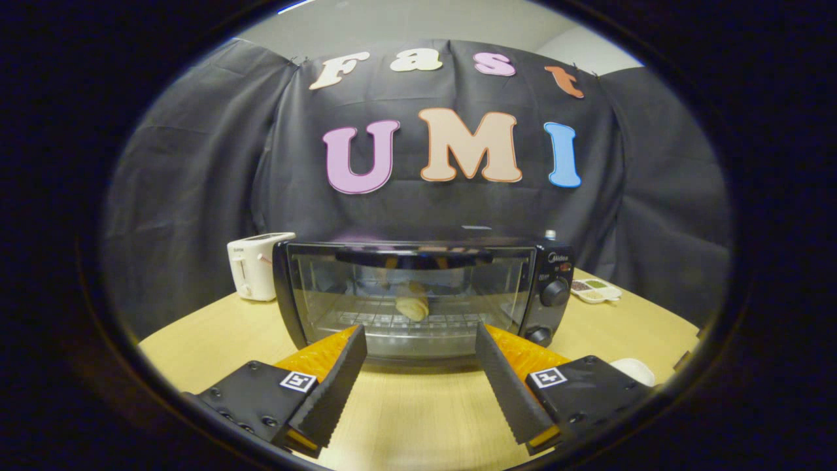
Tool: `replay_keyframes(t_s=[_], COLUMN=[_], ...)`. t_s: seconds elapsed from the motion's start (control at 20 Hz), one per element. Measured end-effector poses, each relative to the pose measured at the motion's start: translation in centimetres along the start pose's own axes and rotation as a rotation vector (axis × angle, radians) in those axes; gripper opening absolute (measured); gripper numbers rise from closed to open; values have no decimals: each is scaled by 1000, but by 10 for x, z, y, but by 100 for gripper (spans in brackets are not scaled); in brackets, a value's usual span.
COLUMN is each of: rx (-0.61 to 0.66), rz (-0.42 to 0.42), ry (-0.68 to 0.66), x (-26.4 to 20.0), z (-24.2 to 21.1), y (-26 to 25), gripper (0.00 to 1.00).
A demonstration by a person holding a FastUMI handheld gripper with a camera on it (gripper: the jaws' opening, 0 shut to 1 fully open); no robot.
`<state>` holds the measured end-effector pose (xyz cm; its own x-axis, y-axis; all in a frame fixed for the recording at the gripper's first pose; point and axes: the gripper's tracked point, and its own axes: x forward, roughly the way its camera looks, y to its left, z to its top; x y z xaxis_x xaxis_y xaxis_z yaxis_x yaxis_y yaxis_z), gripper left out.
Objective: Open the toaster oven, put the food inside, and close the toaster oven door.
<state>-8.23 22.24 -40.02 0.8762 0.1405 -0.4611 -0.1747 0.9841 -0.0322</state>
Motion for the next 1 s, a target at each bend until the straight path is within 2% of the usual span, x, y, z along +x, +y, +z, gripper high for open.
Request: replay_keyframes(t_s=[0.45,1.0], rx=[-10,-9], rz=[12,33], ry=[-130,-343], x=[-6,-51], z=[80,229], y=[5,0], gripper=[100,100])
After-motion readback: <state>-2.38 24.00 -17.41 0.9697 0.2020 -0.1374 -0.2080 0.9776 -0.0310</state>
